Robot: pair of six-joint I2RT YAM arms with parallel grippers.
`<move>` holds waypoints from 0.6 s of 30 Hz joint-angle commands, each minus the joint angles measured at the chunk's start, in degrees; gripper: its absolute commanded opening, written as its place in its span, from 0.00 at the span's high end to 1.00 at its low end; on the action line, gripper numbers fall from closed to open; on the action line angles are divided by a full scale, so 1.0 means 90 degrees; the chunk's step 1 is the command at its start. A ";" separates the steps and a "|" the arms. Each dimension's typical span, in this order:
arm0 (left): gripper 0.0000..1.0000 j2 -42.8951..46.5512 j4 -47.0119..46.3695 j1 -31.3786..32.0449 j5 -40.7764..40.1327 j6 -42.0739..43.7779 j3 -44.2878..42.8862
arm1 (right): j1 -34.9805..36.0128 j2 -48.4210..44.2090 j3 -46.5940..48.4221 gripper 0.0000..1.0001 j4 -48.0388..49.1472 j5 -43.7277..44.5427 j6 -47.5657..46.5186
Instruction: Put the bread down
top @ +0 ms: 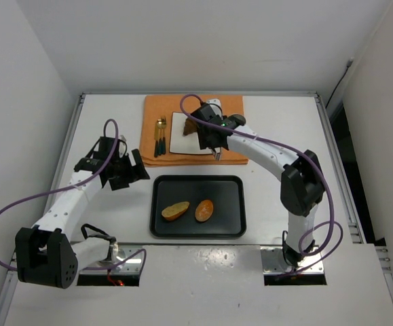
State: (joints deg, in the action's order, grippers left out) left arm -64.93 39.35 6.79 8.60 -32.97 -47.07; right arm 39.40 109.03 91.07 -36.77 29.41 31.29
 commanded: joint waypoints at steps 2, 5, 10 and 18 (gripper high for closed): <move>0.12 0.0007 -0.0134 -0.0080 0.0109 0.0099 -0.0161 | -0.0042 -0.0142 0.0057 0.41 0.0268 -0.0201 0.0108; 0.12 0.0007 -0.0134 -0.0080 0.0109 0.0099 -0.0161 | -0.0042 -0.0444 0.0252 0.41 0.0199 -0.0076 0.0108; 0.12 -0.0051 -0.0193 -0.0080 0.0109 0.0099 -0.0161 | -0.0391 -0.0747 0.0536 0.41 -0.0025 0.0374 0.0049; 0.12 -0.0052 -0.0193 -0.0080 0.0109 0.0099 -0.0346 | -0.1613 -0.1176 0.0468 0.41 0.0248 0.0570 -0.0010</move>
State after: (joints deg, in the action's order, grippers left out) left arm -65.54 38.92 6.74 9.06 -32.38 -47.27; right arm 28.08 101.67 93.58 -37.06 31.62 31.38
